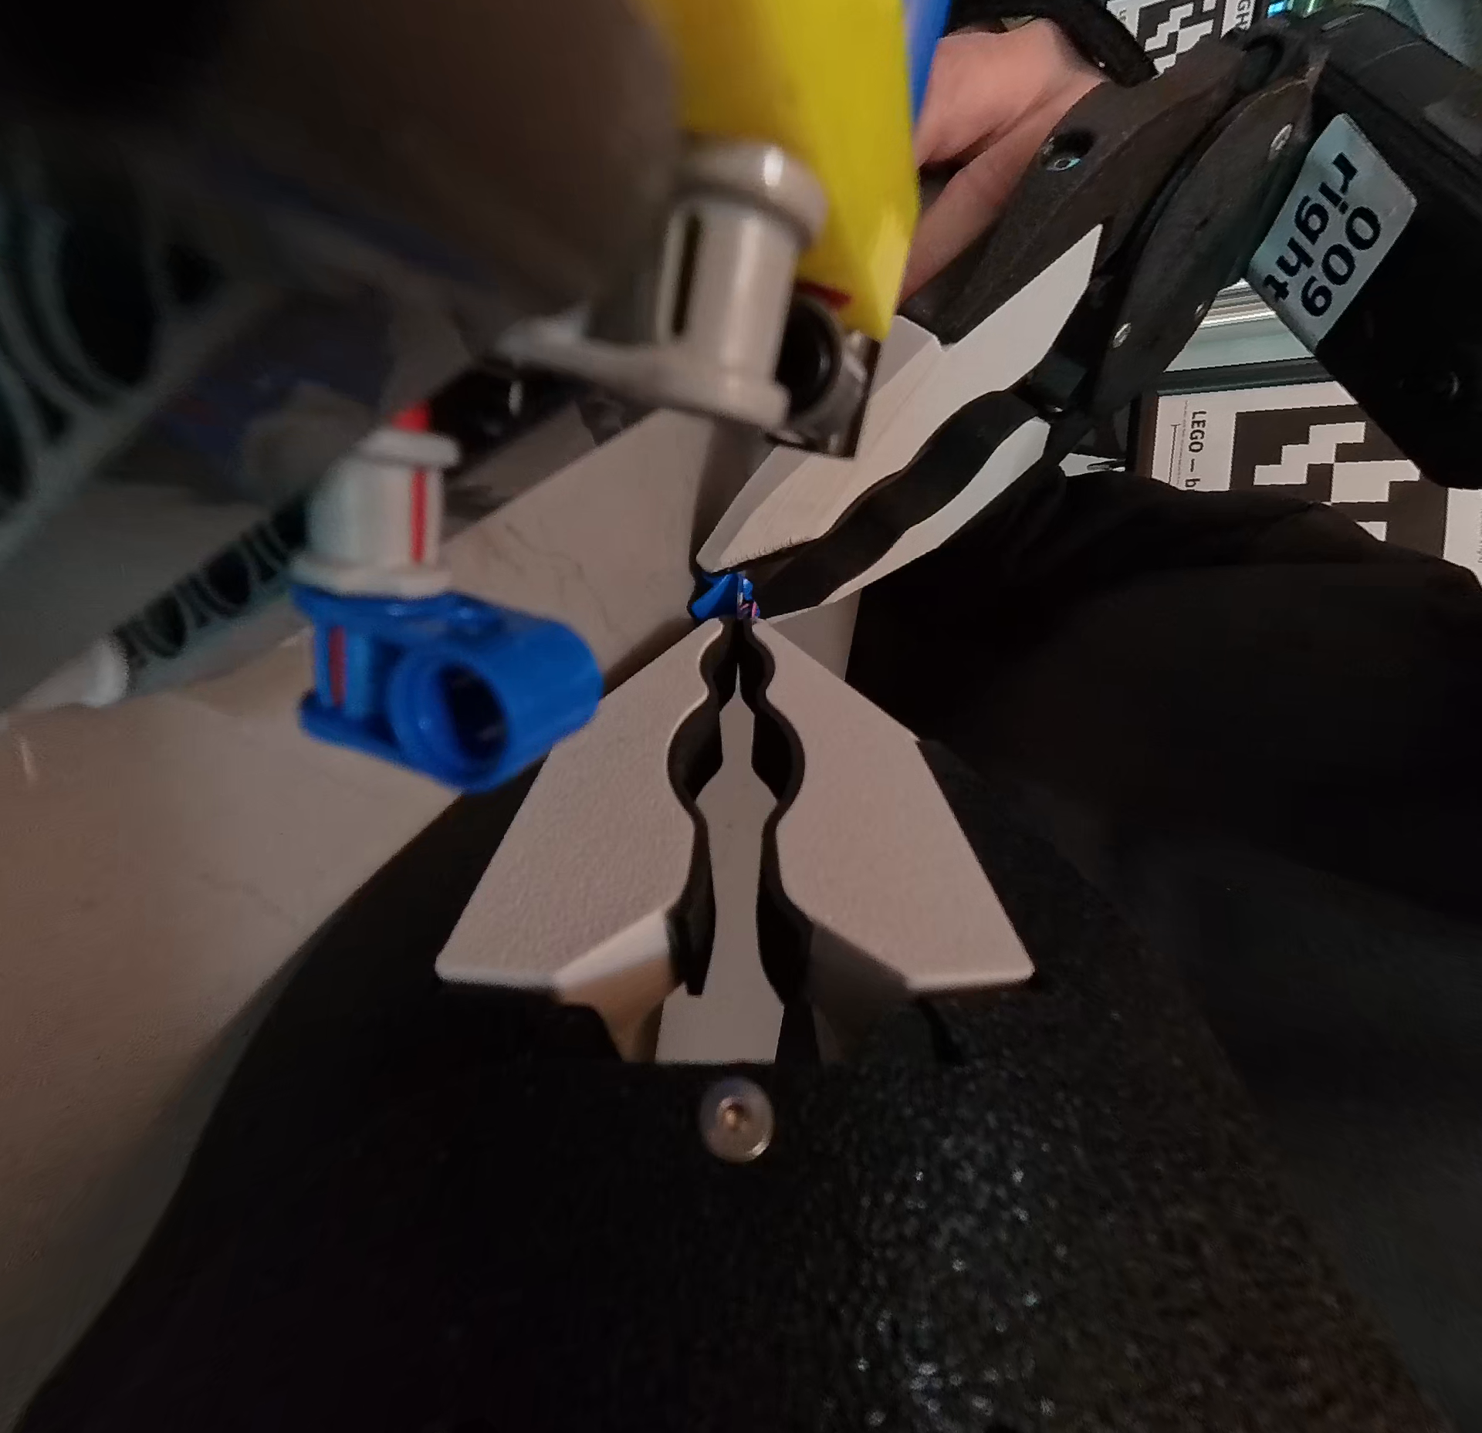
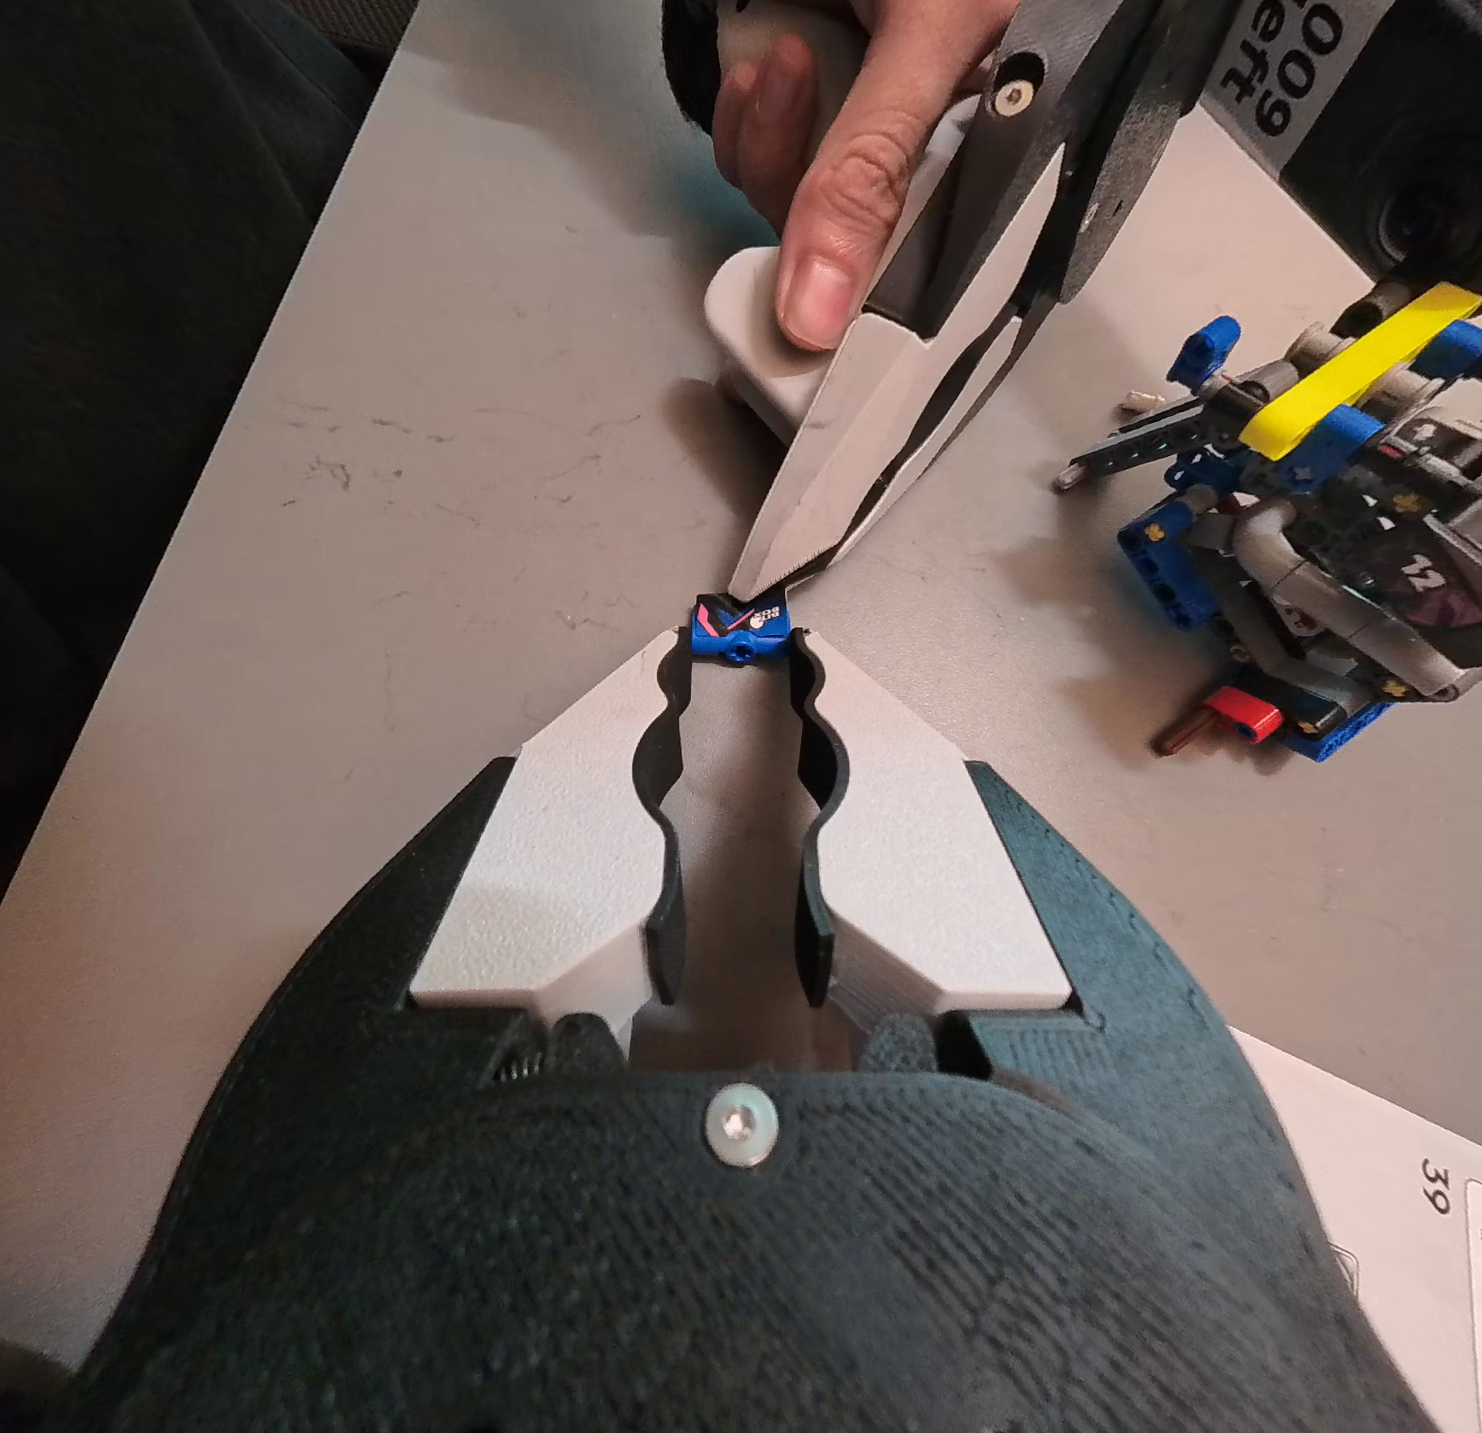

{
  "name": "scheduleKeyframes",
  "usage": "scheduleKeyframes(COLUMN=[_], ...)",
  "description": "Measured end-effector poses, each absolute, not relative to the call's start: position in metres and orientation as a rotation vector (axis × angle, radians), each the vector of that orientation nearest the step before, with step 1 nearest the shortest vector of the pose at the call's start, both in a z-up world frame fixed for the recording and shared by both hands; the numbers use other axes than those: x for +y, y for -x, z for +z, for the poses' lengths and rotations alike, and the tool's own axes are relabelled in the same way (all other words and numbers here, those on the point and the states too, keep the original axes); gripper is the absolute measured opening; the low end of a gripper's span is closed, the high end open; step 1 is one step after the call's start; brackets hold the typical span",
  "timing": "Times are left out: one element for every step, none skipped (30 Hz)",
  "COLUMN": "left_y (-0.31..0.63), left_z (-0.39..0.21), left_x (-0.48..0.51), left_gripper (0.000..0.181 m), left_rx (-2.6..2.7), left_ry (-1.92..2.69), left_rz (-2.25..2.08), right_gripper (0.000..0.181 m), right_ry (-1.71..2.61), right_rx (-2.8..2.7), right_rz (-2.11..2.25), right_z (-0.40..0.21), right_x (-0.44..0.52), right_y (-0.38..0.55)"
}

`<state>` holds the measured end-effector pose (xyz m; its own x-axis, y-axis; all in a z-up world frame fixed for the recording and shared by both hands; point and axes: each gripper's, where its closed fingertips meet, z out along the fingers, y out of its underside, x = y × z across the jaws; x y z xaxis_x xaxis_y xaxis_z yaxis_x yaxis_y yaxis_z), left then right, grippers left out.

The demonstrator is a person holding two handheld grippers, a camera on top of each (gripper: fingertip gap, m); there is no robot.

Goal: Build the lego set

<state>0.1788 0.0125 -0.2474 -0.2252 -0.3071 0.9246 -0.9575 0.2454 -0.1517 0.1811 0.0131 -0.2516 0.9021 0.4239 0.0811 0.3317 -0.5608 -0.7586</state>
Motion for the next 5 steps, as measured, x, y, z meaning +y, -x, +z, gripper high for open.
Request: scheduleKeyframes(left_y=[-0.1788, -0.1789, -0.1790, -0.1790, -0.1791], left_z=[-0.2474, -0.2474, -0.2475, -0.2476, -0.2477], left_x=[0.0127, 0.0127, 0.0127, 0.0128, 0.0129], left_gripper=[0.000, 0.000, 0.000, 0.000, 0.000], left_rx=[-1.698, -1.697, -1.698, -1.699, -1.699], left_ry=[-1.182, -1.183, -1.184, -1.185, -1.187], left_rz=[1.000, 1.000, 1.000, 1.000, 1.000], right_gripper=[0.023, 0.023, 0.023, 0.023, 0.023], right_ry=[2.213, 2.213, 2.213, 2.213, 2.213], right_rx=[-0.538, -0.538, -0.538, -0.538, -0.538], right_rz=[0.139, 0.139, 0.139, 0.138, 0.138], right_z=[-0.2516, -0.2516, -0.2516, -0.2516, -0.2516], right_x=[0.0131, 0.0131, 0.0131, 0.0131, 0.0131], right_y=[-0.1811, -0.1811, -0.1810, -0.1810, -0.1811])
